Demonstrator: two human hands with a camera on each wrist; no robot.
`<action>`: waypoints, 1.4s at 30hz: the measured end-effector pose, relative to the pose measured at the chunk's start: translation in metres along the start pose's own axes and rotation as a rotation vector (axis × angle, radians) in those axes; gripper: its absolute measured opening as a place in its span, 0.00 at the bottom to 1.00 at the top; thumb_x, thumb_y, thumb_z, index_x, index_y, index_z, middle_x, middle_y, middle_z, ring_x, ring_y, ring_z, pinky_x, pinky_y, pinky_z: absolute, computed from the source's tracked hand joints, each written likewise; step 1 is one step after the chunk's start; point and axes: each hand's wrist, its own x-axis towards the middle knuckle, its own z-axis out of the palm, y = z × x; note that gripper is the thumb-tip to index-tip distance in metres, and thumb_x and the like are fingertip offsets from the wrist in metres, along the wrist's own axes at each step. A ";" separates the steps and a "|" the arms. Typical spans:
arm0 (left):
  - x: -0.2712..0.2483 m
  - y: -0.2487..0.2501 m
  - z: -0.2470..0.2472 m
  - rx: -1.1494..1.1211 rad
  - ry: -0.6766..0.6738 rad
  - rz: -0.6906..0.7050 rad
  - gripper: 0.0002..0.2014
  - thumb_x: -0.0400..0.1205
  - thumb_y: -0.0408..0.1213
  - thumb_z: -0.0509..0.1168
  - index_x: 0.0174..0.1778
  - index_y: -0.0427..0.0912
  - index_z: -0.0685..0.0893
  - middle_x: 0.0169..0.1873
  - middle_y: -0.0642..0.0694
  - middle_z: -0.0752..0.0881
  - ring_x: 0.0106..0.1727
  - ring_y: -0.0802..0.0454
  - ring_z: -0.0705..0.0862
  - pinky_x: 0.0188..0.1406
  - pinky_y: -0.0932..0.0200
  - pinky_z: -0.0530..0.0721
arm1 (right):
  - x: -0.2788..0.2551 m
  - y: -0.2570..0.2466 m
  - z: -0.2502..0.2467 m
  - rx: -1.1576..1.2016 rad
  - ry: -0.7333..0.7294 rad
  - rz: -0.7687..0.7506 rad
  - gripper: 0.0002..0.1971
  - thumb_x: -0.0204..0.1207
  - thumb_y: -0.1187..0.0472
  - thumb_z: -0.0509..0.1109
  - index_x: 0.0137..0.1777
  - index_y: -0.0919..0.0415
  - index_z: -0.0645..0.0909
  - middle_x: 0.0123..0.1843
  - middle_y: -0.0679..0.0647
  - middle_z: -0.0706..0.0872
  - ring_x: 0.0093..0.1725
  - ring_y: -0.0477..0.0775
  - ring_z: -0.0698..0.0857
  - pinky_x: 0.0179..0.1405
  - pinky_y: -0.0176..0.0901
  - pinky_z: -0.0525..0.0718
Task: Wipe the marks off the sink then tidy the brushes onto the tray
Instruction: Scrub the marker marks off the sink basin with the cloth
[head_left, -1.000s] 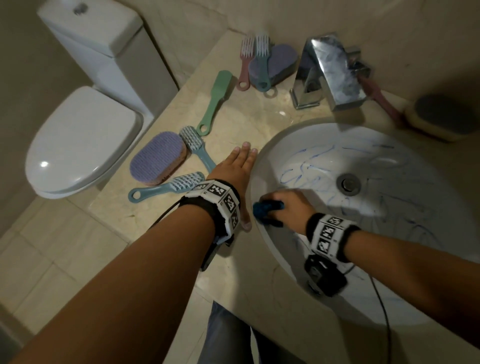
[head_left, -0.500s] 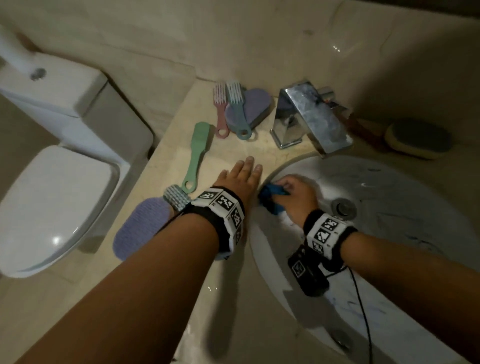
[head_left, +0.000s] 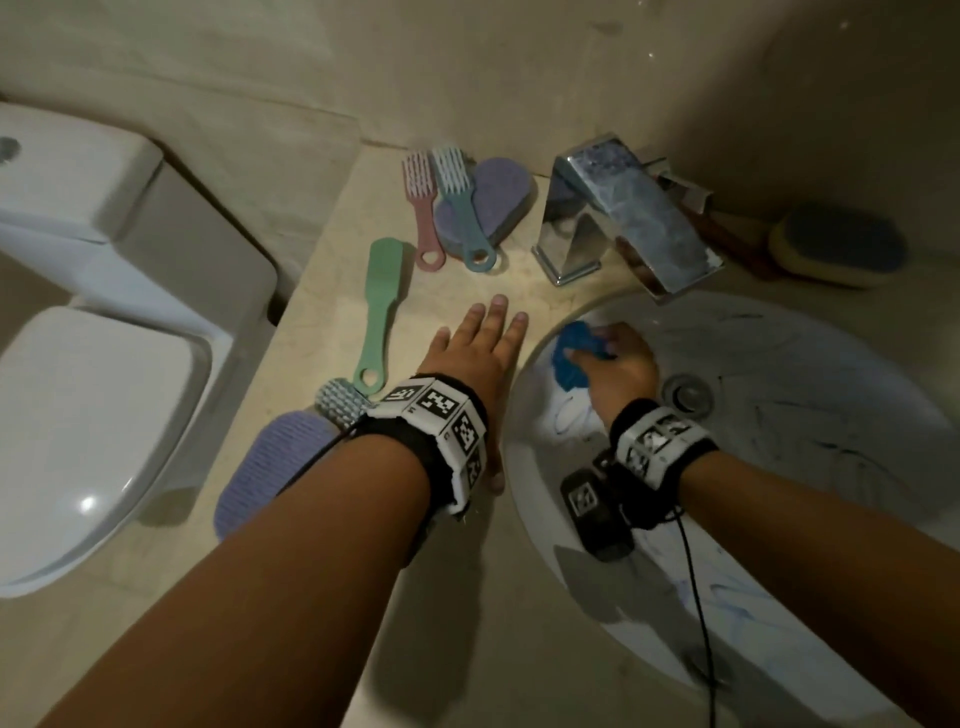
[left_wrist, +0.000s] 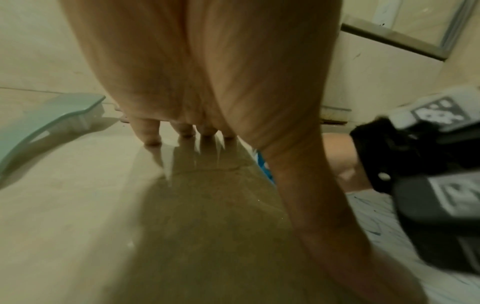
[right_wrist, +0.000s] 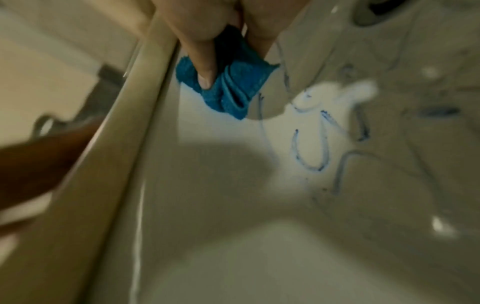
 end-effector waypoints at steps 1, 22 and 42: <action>0.000 0.001 -0.001 -0.005 -0.006 -0.002 0.79 0.50 0.53 0.85 0.79 0.46 0.26 0.79 0.45 0.26 0.82 0.44 0.32 0.81 0.44 0.42 | -0.011 0.004 0.004 -0.046 -0.087 -0.053 0.11 0.67 0.73 0.76 0.44 0.61 0.78 0.41 0.53 0.80 0.45 0.52 0.79 0.47 0.38 0.79; 0.000 -0.003 0.001 0.000 0.017 0.029 0.82 0.46 0.58 0.84 0.79 0.47 0.25 0.79 0.45 0.25 0.82 0.44 0.31 0.82 0.43 0.44 | 0.052 -0.010 -0.046 0.079 0.362 0.213 0.06 0.78 0.67 0.65 0.52 0.65 0.74 0.62 0.66 0.82 0.60 0.62 0.81 0.50 0.40 0.71; 0.002 -0.005 0.002 -0.003 0.015 0.020 0.82 0.46 0.59 0.84 0.79 0.48 0.26 0.79 0.45 0.26 0.82 0.44 0.32 0.82 0.43 0.44 | 0.064 0.003 -0.070 -0.094 0.489 0.206 0.18 0.76 0.64 0.69 0.63 0.70 0.75 0.65 0.64 0.82 0.65 0.62 0.80 0.61 0.45 0.74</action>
